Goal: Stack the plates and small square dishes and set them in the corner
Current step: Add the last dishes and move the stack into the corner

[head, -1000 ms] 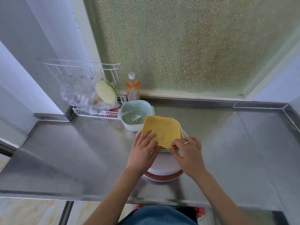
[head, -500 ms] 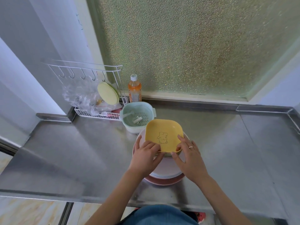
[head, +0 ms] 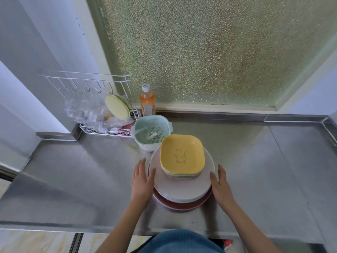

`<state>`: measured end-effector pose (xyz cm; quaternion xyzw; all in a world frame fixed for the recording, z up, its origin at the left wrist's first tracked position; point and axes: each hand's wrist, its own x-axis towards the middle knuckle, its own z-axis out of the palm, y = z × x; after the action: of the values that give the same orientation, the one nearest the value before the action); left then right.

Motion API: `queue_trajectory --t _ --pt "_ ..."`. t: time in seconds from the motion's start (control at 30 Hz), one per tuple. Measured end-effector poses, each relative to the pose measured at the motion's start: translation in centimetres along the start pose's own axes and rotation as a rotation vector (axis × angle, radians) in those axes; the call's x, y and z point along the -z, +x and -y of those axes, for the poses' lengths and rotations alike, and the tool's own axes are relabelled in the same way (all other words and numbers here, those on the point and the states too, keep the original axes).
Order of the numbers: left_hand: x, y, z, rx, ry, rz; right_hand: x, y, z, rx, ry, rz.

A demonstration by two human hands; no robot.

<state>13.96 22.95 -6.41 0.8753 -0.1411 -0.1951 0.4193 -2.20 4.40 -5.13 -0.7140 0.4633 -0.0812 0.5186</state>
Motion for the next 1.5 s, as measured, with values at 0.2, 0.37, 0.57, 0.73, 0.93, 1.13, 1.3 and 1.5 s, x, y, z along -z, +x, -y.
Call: queue_trajectory --t 0.2,0.37,0.57,0.73,0.93,1.13,1.3,1.5 --pt "-0.8 0.2 0.7 0.201 -0.292 0.227 -0.8 0.2 -0.5 -0.037 0.111 0.063" --pt "-1.1 0.8 0.1 0.149 -0.157 0.227 -1.0 0.1 -0.7 -0.028 0.152 0.012" --pt "-4.9 0.8 -2.7 0.058 -0.037 0.311 2.6 1.1 -2.6 -0.128 0.295 -0.090" --pt "-9.9 1.0 -6.4 -0.019 0.069 0.405 8.8 2.8 -5.0 -0.221 0.518 -0.097" --pt "-16.0 1.3 -11.5 -0.109 0.239 0.495 15.6 4.7 -6.7 -0.209 0.612 -0.174" --pt "-21.4 1.7 -16.6 -0.066 0.182 0.560 21.2 7.7 -8.0 -0.147 0.564 -0.303" --pt "-27.0 2.7 -21.1 0.016 0.038 0.622 27.2 11.9 -9.8 -0.131 0.556 -0.344" --pt "-34.4 4.3 -27.5 0.071 -0.061 0.642 34.7 17.6 -12.9 -0.180 0.576 -0.380"
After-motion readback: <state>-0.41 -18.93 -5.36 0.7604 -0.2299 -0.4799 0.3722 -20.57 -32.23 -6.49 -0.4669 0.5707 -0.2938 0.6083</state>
